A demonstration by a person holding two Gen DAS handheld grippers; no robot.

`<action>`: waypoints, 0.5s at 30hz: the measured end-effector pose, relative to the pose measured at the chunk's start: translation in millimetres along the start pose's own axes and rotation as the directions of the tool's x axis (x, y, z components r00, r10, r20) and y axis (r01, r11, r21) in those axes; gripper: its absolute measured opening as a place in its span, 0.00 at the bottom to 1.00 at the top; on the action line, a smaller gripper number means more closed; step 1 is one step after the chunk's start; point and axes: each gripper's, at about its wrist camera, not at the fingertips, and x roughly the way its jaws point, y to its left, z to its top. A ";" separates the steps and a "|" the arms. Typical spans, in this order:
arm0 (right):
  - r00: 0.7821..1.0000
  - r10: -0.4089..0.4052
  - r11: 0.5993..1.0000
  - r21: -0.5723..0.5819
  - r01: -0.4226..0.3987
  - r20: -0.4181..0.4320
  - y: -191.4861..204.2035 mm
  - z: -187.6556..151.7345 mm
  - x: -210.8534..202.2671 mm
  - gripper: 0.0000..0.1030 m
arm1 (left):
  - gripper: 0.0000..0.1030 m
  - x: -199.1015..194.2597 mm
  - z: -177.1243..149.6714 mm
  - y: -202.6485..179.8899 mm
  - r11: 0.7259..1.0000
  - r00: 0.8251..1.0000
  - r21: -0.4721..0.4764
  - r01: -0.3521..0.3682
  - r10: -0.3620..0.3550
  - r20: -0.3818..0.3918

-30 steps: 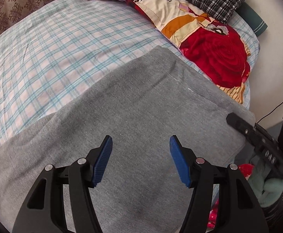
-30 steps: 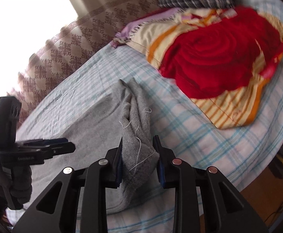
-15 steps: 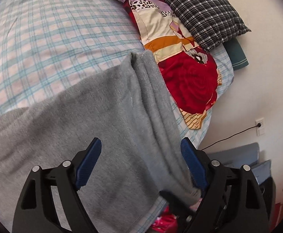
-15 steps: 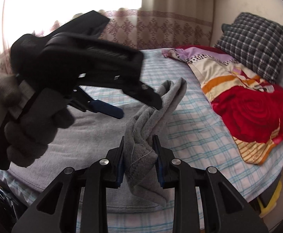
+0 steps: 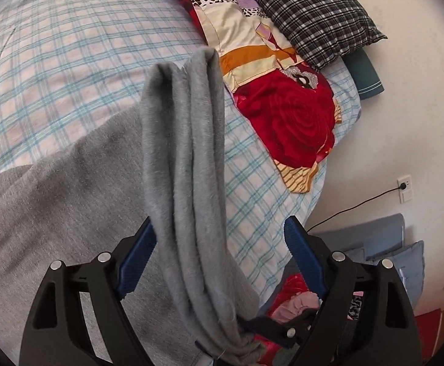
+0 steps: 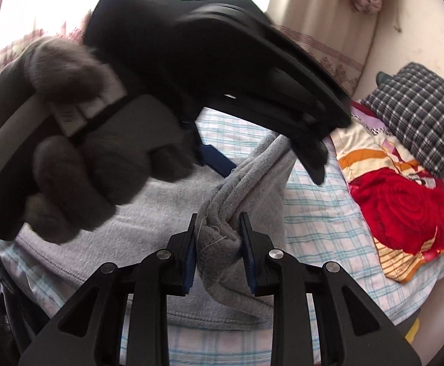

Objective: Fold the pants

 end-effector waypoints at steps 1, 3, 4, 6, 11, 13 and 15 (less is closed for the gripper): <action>1.000 0.002 1.000 -0.009 -0.002 0.001 2.5 -0.2 -1.4 0.25 | 0.81 1.4 0.3 0.9 1.000 1.000 0.001 -0.003 0.003 -0.003; 1.000 0.008 1.000 -0.013 -0.008 0.002 4.7 0.2 -3.4 0.25 | 0.66 3.3 1.9 4.5 1.000 0.999 -0.002 -0.028 0.028 -0.019; 1.000 0.012 1.000 -0.012 -0.012 0.003 4.7 0.4 -4.5 0.25 | 0.61 4.2 2.4 7.4 0.999 0.998 -0.012 -0.048 0.047 -0.034; 1.000 0.020 1.000 -0.005 -0.020 0.001 4.3 1.0 -5.6 0.25 | 0.42 1.9 2.7 15.9 0.998 0.998 -0.043 -0.055 0.053 -0.045; 0.999 0.045 0.999 0.006 -0.046 0.009 5.1 5.2 -10.0 0.25 | 0.19 -18.6 -2.6 24.5 0.998 0.999 -0.041 -0.043 0.043 -0.014; 0.998 0.062 0.998 0.012 -0.062 0.017 6.6 8.6 -13.8 0.25 | 0.17 -28.9 -6.5 24.3 0.999 0.999 -0.024 -0.048 0.049 0.009; 0.996 0.084 0.996 0.020 -0.084 0.023 8.7 12.0 -17.5 0.25 | 0.17 -39.7 -10.9 25.4 0.998 0.998 -0.018 -0.056 0.056 0.031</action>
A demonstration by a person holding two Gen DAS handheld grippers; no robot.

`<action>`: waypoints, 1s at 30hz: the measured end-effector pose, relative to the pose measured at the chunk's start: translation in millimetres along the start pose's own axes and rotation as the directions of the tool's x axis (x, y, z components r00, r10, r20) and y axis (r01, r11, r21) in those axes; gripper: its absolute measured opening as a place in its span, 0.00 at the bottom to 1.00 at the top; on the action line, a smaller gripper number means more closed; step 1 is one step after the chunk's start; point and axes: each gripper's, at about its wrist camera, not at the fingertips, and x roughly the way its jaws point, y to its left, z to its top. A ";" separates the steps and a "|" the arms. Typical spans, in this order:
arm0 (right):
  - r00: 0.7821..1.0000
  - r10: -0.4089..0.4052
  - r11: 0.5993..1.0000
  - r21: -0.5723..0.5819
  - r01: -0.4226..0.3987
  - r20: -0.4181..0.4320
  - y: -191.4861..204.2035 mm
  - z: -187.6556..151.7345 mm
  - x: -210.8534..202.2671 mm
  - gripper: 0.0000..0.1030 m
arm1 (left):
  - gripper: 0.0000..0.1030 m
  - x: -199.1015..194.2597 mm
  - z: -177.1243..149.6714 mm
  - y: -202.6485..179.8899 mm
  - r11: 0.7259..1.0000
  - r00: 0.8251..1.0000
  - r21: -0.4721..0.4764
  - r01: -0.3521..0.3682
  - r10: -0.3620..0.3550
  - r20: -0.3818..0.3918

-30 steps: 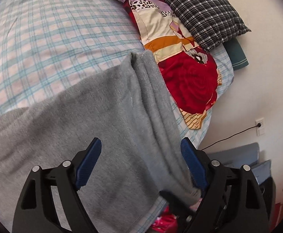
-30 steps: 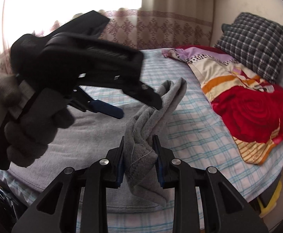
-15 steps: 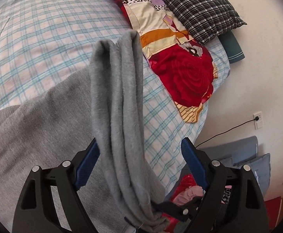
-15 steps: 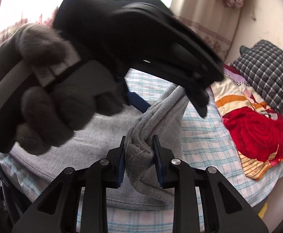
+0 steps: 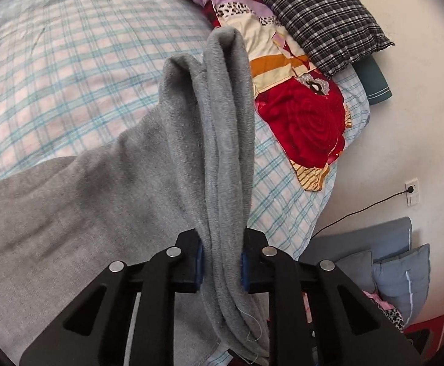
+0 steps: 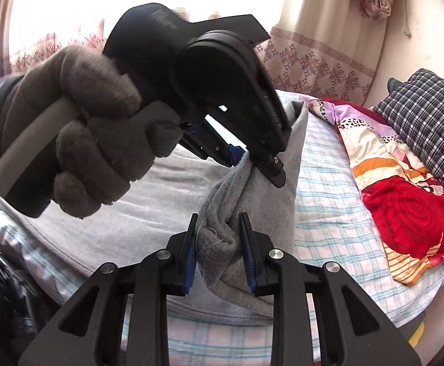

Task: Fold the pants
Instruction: 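Carry the leg end with the right gripper over toward the waistband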

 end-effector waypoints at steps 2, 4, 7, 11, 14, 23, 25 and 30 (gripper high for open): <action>1.000 0.025 1.000 0.011 -0.025 0.003 2.3 3.9 -1.9 0.25 | 0.17 -12.0 -4.6 3.3 1.000 1.000 -0.004 -0.011 0.011 0.022; 0.999 0.049 0.999 0.016 -0.049 0.006 7.3 6.7 -4.2 0.25 | 0.17 -25.7 -11.1 9.8 1.000 0.999 -0.011 -0.020 0.021 0.047; 0.995 0.097 0.995 0.011 -0.097 0.005 19.8 12.4 -5.0 0.25 | 0.17 -44.7 -22.7 20.9 0.999 0.996 -0.027 -0.036 0.038 0.078; 0.988 0.155 0.988 -0.006 -0.155 -0.012 41.1 16.2 -2.1 0.25 | 0.17 -66.4 -41.6 40.7 0.997 0.992 -0.049 -0.065 0.070 0.104; 0.981 0.191 0.981 -0.022 -0.192 -0.036 59.7 16.5 3.2 0.25 | 0.17 -77.9 -58.2 61.3 0.993 0.990 -0.077 -0.084 0.092 0.111; 0.964 0.243 0.968 -0.041 -0.248 -0.105 104.9 19.3 21.3 0.25 | 0.17 -92.1 -90.6 112.3 0.984 0.986 -0.148 -0.099 0.118 0.121; 0.964 0.244 0.967 -0.044 -0.250 -0.109 111.6 21.1 23.6 0.25 | 0.17 -94.6 -93.9 118.9 0.982 0.984 -0.152 -0.111 0.131 0.123; 0.961 0.248 0.965 -0.055 -0.256 -0.127 128.6 23.4 29.5 0.25 | 0.17 -98.5 -99.5 134.6 0.978 0.983 -0.180 -0.103 0.127 0.130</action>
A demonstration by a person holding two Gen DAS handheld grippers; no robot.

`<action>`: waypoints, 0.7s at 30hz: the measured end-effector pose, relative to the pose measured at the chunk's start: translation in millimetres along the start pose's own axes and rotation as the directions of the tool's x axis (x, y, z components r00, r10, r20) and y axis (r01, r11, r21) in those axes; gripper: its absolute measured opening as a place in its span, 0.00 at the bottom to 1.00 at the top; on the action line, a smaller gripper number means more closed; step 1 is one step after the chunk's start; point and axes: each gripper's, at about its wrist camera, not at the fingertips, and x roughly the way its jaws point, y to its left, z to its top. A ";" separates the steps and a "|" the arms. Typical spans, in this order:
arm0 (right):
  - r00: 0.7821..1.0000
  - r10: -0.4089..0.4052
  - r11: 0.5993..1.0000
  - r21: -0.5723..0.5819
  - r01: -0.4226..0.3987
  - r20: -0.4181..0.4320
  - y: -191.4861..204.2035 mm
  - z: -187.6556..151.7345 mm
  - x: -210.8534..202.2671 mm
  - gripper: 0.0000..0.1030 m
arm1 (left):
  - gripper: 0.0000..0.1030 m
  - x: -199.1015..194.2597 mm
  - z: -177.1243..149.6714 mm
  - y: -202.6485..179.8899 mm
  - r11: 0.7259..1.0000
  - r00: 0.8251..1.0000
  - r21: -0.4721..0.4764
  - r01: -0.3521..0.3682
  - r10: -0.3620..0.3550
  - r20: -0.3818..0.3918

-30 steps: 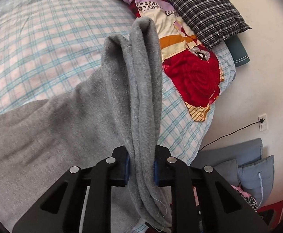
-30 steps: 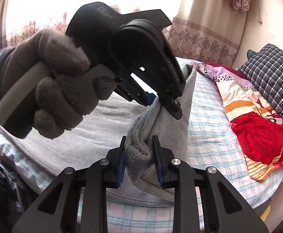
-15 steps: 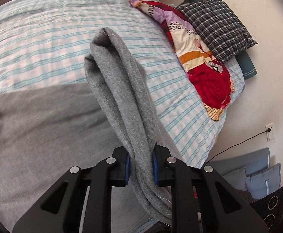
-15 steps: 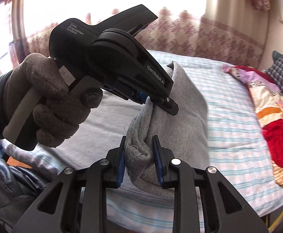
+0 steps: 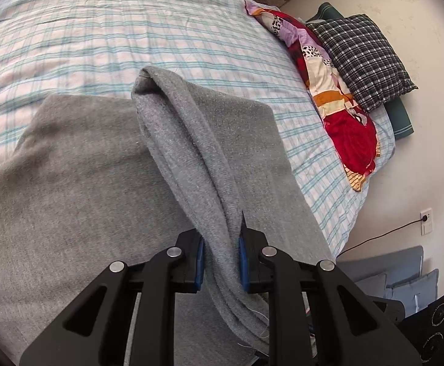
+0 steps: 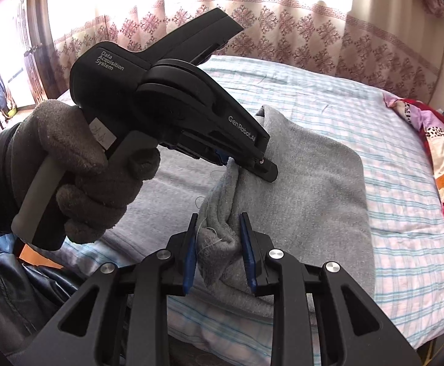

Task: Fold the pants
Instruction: 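Carry the leg end with the right gripper over toward the waistband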

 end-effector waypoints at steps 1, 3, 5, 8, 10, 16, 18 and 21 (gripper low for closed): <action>1.000 0.001 1.000 -0.001 -0.001 -0.006 0.8 0.3 2.7 0.26 | 0.17 0.4 -0.3 2.7 1.000 1.000 -0.004 -0.001 0.001 0.000; 1.000 0.002 1.000 -0.001 -0.002 -0.024 2.3 0.9 6.4 0.30 | 0.17 4.3 -1.5 8.6 1.000 1.000 -0.006 -0.001 0.001 -0.002; 1.000 0.008 1.000 0.019 -0.007 -0.028 -6.0 4.8 4.4 0.36 | 0.17 11.1 -3.6 16.3 1.000 1.000 -0.022 -0.013 0.012 -0.015; 0.999 0.028 0.997 0.071 -0.027 -0.016 -18.9 0.4 -8.9 0.48 | 0.18 18.8 -7.6 24.8 0.999 1.000 -0.031 -0.017 0.017 -0.025; 1.000 0.029 0.992 0.119 -0.029 -0.002 -34.2 -6.6 -22.9 0.50 | 0.18 20.6 -8.9 27.8 0.999 0.999 -0.030 -0.023 0.022 -0.025; 0.999 -0.032 0.931 0.362 0.041 -0.030 -106.2 -41.9 -58.9 0.50 | 0.18 16.3 -8.8 29.9 1.000 1.000 -0.026 -0.014 0.014 -0.014; 0.994 -0.082 0.911 0.399 0.102 -0.067 -121.9 -56.4 -65.3 0.50 | 0.18 14.0 -8.3 29.2 1.000 1.000 -0.021 -0.017 0.016 -0.010; 0.984 -0.131 0.897 0.408 0.170 -0.122 -135.6 -69.4 -67.3 0.50 | 0.18 11.6 -8.0 27.6 1.000 1.000 -0.019 -0.024 0.024 -0.003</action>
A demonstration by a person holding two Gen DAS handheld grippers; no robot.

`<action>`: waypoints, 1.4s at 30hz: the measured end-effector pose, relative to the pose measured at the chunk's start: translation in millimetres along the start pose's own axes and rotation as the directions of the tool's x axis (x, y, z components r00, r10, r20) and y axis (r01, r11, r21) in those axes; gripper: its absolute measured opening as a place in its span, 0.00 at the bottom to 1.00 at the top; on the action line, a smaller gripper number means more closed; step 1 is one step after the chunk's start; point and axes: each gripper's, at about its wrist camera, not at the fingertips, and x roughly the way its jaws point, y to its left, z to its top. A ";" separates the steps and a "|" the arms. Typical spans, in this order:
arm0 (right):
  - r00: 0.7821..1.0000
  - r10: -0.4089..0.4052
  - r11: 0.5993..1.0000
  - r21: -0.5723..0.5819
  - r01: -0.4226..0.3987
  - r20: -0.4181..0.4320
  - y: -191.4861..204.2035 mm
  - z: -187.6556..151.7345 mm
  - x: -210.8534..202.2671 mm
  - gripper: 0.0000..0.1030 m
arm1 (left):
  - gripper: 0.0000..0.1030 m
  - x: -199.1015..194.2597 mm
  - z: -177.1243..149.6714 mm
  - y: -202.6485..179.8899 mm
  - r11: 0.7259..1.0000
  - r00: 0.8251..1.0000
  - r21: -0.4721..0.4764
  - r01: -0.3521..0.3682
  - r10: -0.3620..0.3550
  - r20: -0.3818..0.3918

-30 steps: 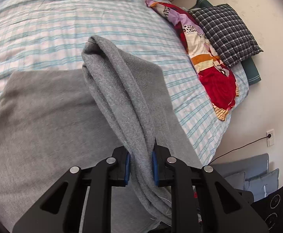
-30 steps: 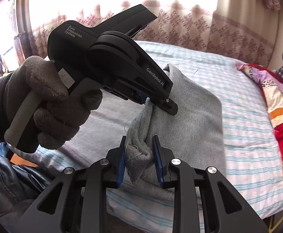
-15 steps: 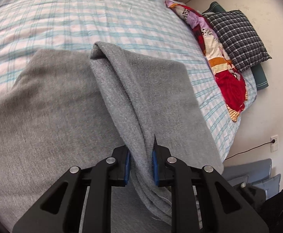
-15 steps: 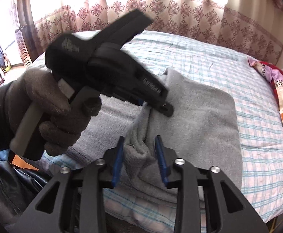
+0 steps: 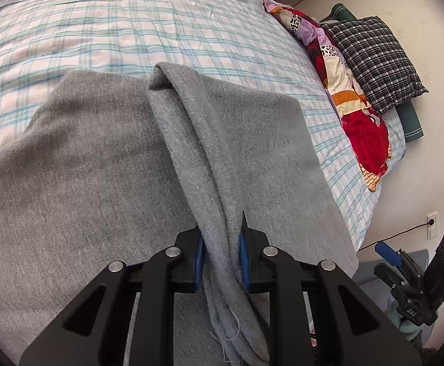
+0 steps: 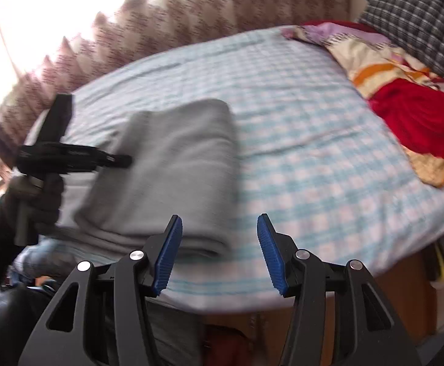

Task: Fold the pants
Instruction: 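Carry the leg end with the right gripper over toward the waistband, then lay the leg end on the waistband and open the right gripper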

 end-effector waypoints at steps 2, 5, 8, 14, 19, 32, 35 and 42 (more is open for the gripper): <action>1.000 0.002 1.000 0.001 -0.002 -0.021 -4.4 -7.4 2.8 0.50 | 0.18 -3.4 -1.0 -0.4 1.000 1.000 0.002 -0.006 0.006 0.005; 0.998 0.006 0.999 -0.044 -0.009 -0.057 3.3 -15.5 14.8 0.50 | 0.18 -9.1 -1.7 -1.5 1.000 1.000 0.005 -0.016 0.016 0.015; 0.997 -0.028 0.994 -0.105 0.020 -0.078 16.3 -17.9 34.1 0.50 | 0.18 -11.6 -3.1 -0.8 0.999 0.999 0.008 -0.034 0.034 0.013; 0.991 -0.087 0.994 -0.074 0.080 -0.101 5.9 -16.1 44.4 0.50 | 0.22 0.0 -10.0 -2.9 0.991 0.993 0.057 -0.117 0.117 0.005; 0.990 -0.068 0.998 0.002 0.069 -0.120 -13.9 -17.5 39.2 0.50 | 0.35 1.3 -10.6 -2.1 0.986 0.988 0.061 -0.155 0.154 0.017; 0.991 0.130 0.988 -0.084 -0.129 0.016 23.9 29.3 11.4 0.50 | 0.49 -48.9 -1.9 -24.2 0.949 0.949 0.140 -0.282 0.254 0.188; 0.990 0.140 0.982 -0.127 -0.140 -0.015 43.2 29.4 30.6 0.50 | 0.49 -49.1 4.2 -36.8 0.954 0.947 0.137 -0.268 0.235 0.217; 0.986 0.119 0.985 -0.114 -0.132 -0.121 48.4 12.5 67.8 0.50 | 0.49 -22.1 -4.5 -54.0 0.961 0.971 0.182 -0.207 0.179 0.160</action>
